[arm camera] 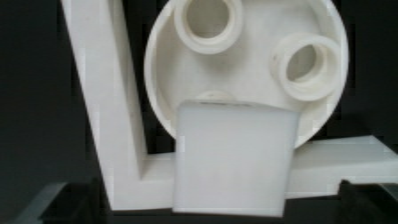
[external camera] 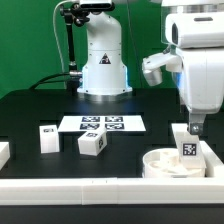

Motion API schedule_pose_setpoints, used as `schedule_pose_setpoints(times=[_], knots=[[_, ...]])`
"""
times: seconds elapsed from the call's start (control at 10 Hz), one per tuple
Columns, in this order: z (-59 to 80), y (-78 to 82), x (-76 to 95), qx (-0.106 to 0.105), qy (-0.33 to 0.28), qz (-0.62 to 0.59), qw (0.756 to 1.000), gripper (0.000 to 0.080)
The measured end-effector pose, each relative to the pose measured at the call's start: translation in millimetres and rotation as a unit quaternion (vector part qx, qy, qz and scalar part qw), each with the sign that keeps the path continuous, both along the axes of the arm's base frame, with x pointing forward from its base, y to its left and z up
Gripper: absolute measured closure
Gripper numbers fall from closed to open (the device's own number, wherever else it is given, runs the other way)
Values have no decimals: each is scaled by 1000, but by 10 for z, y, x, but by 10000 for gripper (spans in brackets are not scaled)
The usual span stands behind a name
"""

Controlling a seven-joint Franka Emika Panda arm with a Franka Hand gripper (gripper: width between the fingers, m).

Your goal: Assemble stool

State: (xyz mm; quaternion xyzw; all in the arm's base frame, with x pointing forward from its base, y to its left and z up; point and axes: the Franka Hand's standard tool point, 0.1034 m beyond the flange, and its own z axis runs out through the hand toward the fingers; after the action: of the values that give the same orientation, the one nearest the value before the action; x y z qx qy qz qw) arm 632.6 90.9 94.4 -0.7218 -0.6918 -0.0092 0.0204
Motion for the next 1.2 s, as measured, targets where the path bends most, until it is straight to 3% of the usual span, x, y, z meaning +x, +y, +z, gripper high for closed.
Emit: schedule_pose_setpoints(times=[0.7, 0.8, 0.9, 1.2], knots=[[-163, -12, -35, -1, 12, -13, 1000, 153], [-165, -17, -35, -1, 13, -14, 1000, 355], [-165, -24, -35, -1, 13, -14, 1000, 464], [-166, -36, -35, -1, 14, -34, 999, 462]])
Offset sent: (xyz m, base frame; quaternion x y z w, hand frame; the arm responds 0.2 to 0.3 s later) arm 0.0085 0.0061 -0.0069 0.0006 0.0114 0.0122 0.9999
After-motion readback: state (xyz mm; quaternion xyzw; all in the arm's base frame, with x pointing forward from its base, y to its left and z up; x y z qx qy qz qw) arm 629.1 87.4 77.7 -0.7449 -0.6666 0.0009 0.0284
